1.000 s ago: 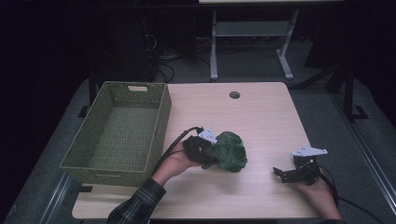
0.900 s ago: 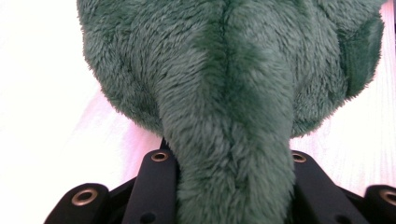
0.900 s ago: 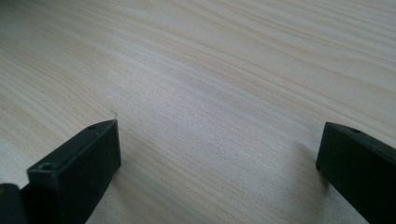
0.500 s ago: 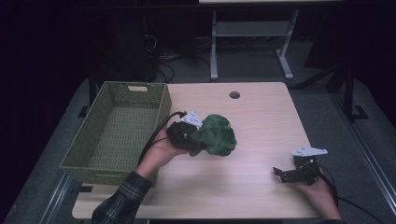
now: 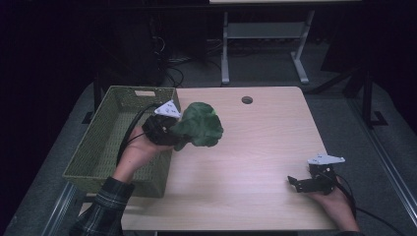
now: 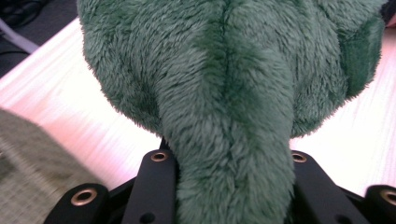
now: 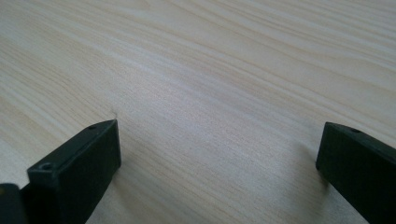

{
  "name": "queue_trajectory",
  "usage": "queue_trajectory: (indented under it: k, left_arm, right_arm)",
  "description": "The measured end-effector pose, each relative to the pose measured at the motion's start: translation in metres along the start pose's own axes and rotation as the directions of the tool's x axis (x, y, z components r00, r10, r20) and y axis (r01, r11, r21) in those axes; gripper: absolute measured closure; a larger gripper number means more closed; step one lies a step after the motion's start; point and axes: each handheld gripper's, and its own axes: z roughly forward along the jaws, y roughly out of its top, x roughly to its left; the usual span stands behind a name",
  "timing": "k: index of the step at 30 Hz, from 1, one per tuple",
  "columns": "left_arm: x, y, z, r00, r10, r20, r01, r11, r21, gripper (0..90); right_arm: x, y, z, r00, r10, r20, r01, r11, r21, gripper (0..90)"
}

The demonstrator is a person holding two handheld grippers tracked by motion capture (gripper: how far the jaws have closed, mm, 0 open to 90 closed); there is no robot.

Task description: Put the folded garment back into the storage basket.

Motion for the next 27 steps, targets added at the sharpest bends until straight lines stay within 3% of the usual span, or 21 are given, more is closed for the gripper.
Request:
queue_trajectory:
  k: [8, 15, 21, 27]
  left_arm:
    - [0.018, -0.018, -0.029, 0.9966, -0.049, -0.067, 0.048, 0.9987, -0.016, 68.4]
    - [0.035, -0.039, -0.052, 0.9860, -0.094, -0.138, 0.092, 0.9955, -0.022, 68.4]
    - [0.051, -0.062, -0.071, 0.9673, -0.146, -0.207, 0.140, 0.9891, -0.045, 68.4]
    - [0.068, -0.093, -0.075, 0.9405, -0.230, -0.250, 0.225, 0.9731, -0.050, 68.3]
  right_arm:
    - [0.000, 0.000, 0.000, 1.0000, 0.003, 0.002, -0.003, 1.000, 0.000, 0.0]
    - [0.000, 0.000, 0.000, 1.0000, 0.003, 0.002, -0.003, 1.000, 0.000, 0.0]
    - [0.000, 0.000, 0.000, 1.0000, 0.003, 0.003, -0.003, 1.000, 0.000, 0.0]
    - [0.000, 0.000, 0.000, 1.0000, -0.002, 0.005, 0.002, 1.000, -0.003, 0.0]
